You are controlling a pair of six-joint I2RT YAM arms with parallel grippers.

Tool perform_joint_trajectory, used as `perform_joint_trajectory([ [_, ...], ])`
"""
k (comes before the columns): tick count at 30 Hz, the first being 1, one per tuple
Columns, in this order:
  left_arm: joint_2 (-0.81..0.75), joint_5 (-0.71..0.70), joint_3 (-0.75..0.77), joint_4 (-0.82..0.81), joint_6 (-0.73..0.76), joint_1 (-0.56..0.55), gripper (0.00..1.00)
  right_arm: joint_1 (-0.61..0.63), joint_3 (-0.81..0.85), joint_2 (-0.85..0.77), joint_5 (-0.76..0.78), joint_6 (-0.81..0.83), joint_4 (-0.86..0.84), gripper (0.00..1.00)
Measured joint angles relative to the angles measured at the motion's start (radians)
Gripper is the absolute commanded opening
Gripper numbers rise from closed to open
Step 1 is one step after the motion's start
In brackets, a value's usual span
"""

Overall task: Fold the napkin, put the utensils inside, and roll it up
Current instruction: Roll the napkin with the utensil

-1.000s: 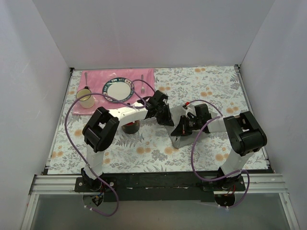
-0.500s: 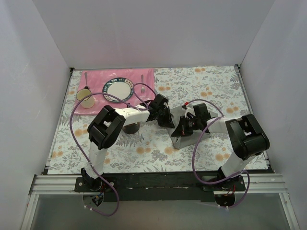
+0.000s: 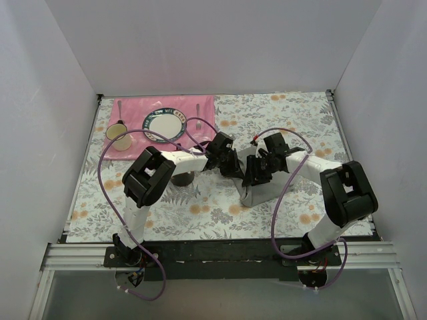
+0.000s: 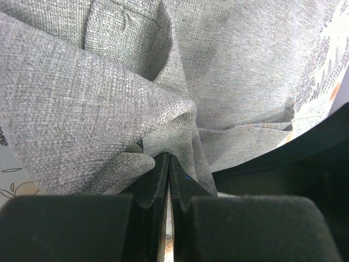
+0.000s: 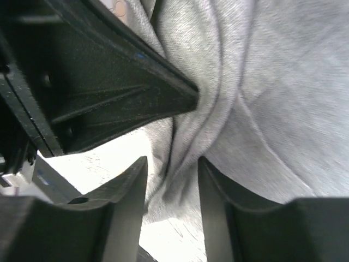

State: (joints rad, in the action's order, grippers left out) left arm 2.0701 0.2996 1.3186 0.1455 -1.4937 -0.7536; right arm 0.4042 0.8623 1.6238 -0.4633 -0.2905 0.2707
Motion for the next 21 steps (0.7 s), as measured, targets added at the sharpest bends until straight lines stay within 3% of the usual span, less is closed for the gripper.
perform_joint_trajectory([
  [2, 0.000, 0.003, -0.001, -0.004, 0.000, 0.001, 0.00, 0.000, 0.037, -0.001, 0.032, 0.035, 0.063, 0.56],
  [5, 0.002, 0.011, -0.001, -0.006, 0.001, 0.005, 0.00, 0.010, 0.069, -0.024, 0.080, 0.089, 0.142, 0.72],
  [6, 0.003, 0.014, -0.001, -0.006, 0.000, 0.005, 0.00, 0.020, 0.073, -0.041, 0.103, 0.103, 0.164, 0.98],
  [14, 0.012, 0.035, 0.008, 0.002, -0.009, 0.011, 0.00, 0.224, 0.057, -0.190, 0.261, 0.126, 0.198, 0.99],
  [21, 0.021, 0.053, 0.023, 0.018, -0.014, 0.017, 0.00, 0.383, 0.023, -0.180, 0.498, 0.070, 0.211, 0.98],
])
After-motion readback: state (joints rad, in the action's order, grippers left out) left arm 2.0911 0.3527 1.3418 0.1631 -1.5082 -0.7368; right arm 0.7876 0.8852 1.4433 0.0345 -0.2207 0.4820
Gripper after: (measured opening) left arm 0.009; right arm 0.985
